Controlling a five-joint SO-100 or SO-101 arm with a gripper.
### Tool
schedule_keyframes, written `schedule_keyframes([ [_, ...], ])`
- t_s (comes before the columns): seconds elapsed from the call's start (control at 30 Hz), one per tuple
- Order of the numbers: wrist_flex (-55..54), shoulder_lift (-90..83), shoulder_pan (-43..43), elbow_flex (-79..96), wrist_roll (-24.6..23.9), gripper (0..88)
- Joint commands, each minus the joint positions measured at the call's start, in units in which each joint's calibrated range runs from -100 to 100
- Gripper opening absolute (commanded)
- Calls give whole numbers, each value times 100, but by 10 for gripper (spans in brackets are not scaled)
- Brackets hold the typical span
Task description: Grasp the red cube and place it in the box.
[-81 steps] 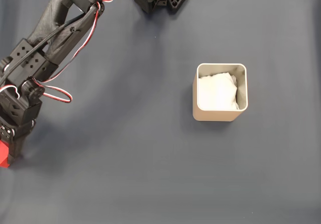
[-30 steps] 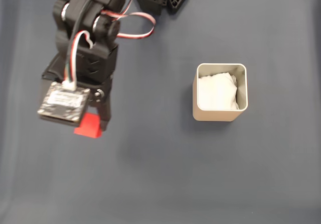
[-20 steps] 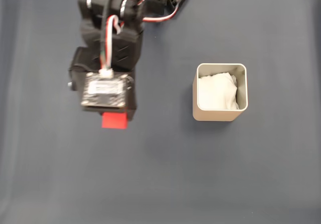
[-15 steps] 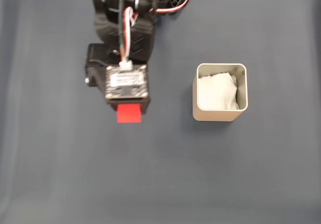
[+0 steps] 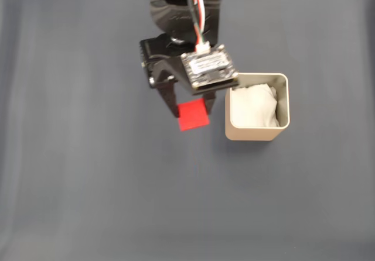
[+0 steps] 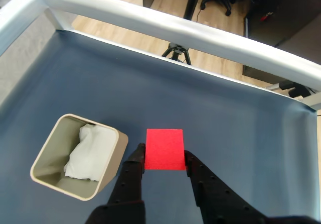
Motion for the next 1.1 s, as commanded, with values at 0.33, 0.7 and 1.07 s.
schedule_keyframes([
  [0.33, 271, -598, -634, -89, -39, 3],
  [0.7, 386, -745, -1046, -62, 29, 3],
  [1.07, 345, -537, -1380, -98, 34, 3],
])
